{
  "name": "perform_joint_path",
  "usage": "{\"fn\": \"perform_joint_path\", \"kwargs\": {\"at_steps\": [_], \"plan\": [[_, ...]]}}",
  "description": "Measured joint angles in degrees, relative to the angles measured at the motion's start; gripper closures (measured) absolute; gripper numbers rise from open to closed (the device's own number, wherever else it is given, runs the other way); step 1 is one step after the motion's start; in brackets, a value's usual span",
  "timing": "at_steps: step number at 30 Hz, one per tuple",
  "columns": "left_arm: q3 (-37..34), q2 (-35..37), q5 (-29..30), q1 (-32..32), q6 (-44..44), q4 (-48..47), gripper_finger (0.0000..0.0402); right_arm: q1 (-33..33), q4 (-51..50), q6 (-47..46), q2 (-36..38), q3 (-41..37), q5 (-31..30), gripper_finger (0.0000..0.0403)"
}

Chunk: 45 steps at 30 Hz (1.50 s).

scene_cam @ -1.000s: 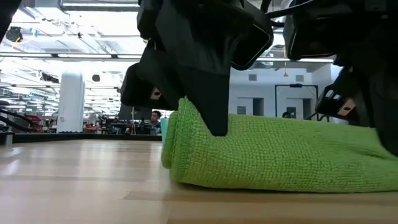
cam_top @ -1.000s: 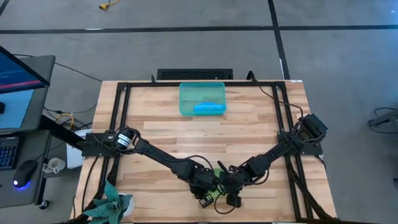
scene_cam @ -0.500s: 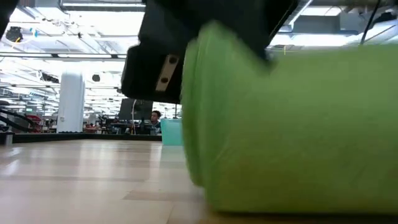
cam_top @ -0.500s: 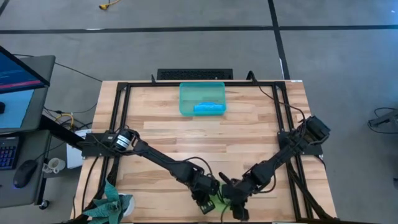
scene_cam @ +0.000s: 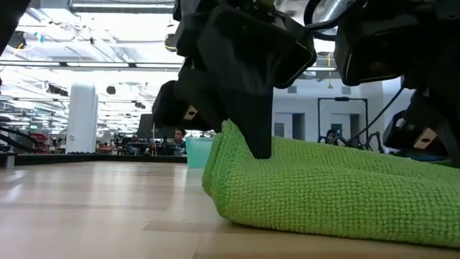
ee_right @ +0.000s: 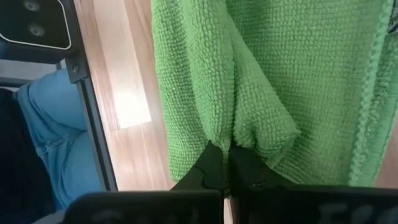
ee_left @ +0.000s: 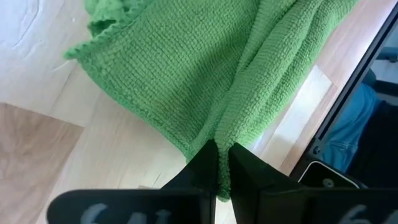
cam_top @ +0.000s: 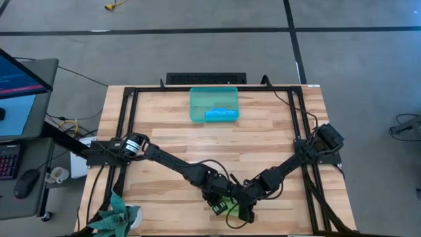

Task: Roll microfiber towels into tight, uniform cylinder then place into a basket
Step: Roll the green microfiber cloth

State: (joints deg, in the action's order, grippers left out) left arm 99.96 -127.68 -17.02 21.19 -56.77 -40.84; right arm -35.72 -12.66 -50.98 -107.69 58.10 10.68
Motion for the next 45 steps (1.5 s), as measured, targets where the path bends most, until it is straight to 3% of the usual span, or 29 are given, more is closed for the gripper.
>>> {"fn": "perform_joint_path", "kwargs": {"at_steps": [7,15,21,36,45], "plan": [[0.0,0.0,3.8,0.4,3.2,0.4,0.0373,-0.1,0.1,0.0,-0.1,-0.1,-0.3,0.0384],[0.0,0.0,5.6,0.4,7.7,0.3,0.0320,-0.2,-0.4,0.2,-0.2,-0.2,-0.5,0.0385],[0.0,0.0,2.1,0.1,13.8,-0.5,0.0288,-0.2,-0.6,0.4,-0.2,-0.2,-0.5,0.0387],[0.0,2.4,5.6,0.0,16.7,-4.9,0.0283,-0.2,-0.6,0.4,-0.2,-0.2,-1.0,0.0383],[0.0,8.8,14.0,0.7,18.3,-6.3,0.0283,-0.2,-0.6,0.5,-0.2,-0.3,-1.6,0.0384]]}}
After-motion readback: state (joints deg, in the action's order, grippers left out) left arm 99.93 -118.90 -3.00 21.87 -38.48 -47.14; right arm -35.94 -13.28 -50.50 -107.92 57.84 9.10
